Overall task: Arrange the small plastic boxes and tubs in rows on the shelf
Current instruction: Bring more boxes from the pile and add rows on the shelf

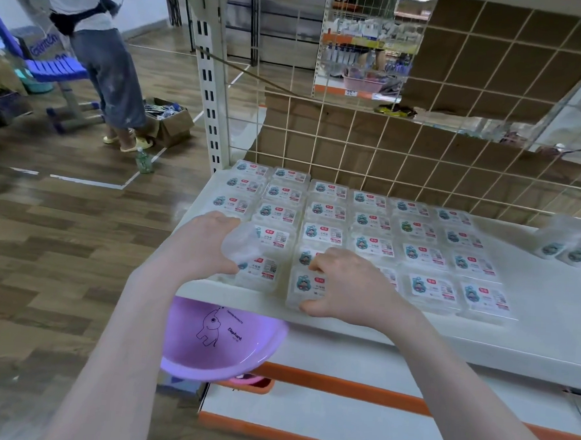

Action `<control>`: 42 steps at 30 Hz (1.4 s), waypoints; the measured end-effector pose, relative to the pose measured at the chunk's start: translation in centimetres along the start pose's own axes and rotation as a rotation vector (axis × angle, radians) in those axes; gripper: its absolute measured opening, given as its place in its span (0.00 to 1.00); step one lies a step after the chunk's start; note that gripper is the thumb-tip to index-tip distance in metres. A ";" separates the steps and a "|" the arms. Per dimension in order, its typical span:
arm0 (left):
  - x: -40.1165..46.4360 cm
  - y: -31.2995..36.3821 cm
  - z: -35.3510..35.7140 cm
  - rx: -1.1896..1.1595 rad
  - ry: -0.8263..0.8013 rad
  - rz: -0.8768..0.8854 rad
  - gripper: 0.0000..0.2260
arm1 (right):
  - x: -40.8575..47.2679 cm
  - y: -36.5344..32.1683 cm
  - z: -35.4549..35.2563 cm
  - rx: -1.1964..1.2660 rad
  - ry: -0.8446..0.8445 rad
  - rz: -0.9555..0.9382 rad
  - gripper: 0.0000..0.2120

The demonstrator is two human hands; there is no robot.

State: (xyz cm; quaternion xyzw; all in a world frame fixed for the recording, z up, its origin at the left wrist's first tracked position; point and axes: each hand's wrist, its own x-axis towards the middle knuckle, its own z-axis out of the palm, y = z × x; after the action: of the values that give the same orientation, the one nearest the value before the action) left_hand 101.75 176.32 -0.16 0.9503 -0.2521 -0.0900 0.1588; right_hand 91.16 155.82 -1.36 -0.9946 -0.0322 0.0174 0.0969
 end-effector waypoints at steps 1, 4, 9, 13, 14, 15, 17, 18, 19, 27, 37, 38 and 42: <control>0.0 -0.2 -0.1 -0.002 -0.007 -0.002 0.35 | 0.0 -0.1 0.2 0.005 0.005 0.011 0.27; -0.1 -0.7 -0.3 -0.012 -0.014 -0.004 0.36 | 0.1 0.0 0.8 -0.001 0.032 0.025 0.28; 0.0 -1.4 -0.4 -0.009 -0.005 0.008 0.36 | 0.5 0.4 1.3 -0.008 0.081 0.017 0.30; 0.2 -1.4 -0.5 -0.007 -0.007 0.032 0.35 | 0.4 0.6 1.5 0.043 0.097 0.023 0.31; 0.2 -1.3 -0.6 -0.002 -0.009 0.037 0.35 | 0.4 0.7 1.6 0.058 0.101 0.022 0.32; 0.3 -1.3 -0.6 0.006 -0.012 0.043 0.35 | 0.4 0.7 1.7 0.078 0.108 0.020 0.32; 0.4 -1.2 -0.6 0.018 -0.017 0.053 0.34 | 0.3 0.9 1.9 0.120 0.136 0.014 0.32; 0.5 -1.1 -0.7 0.017 -0.019 0.055 0.34 | 0.2 1.0 2.0 0.127 0.153 0.009 0.32; 0.5 -1.0 -0.7 0.016 -0.020 0.058 0.33 | 0.1 1.0 2.1 0.122 0.172 -0.003 0.32; 0.3 -0.7 -0.4 0.011 -0.019 0.096 0.27 | -1.5 0.5 3.8 0.063 0.273 -0.084 0.25; 0.4 -0.6 0.0 0.024 -0.038 0.158 0.31 | -2.8 0.3 4.7 -0.064 0.318 -0.023 0.23; 0.4 -0.6 0.1 0.027 -0.048 0.163 0.32 | -3.1 0.6 4.7 -0.050 0.323 -0.004 0.22; 0.4 0.1 0.3 0.039 -0.066 0.164 0.34 | -4.2 2.8 4.1 -0.015 0.341 0.099 0.22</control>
State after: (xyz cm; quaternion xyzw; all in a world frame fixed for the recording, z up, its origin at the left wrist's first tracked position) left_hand 101.95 175.92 -0.46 0.9260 -0.3358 -0.1031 0.1385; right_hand 87.01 153.58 -5.84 -0.9842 0.0337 -0.1468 0.0927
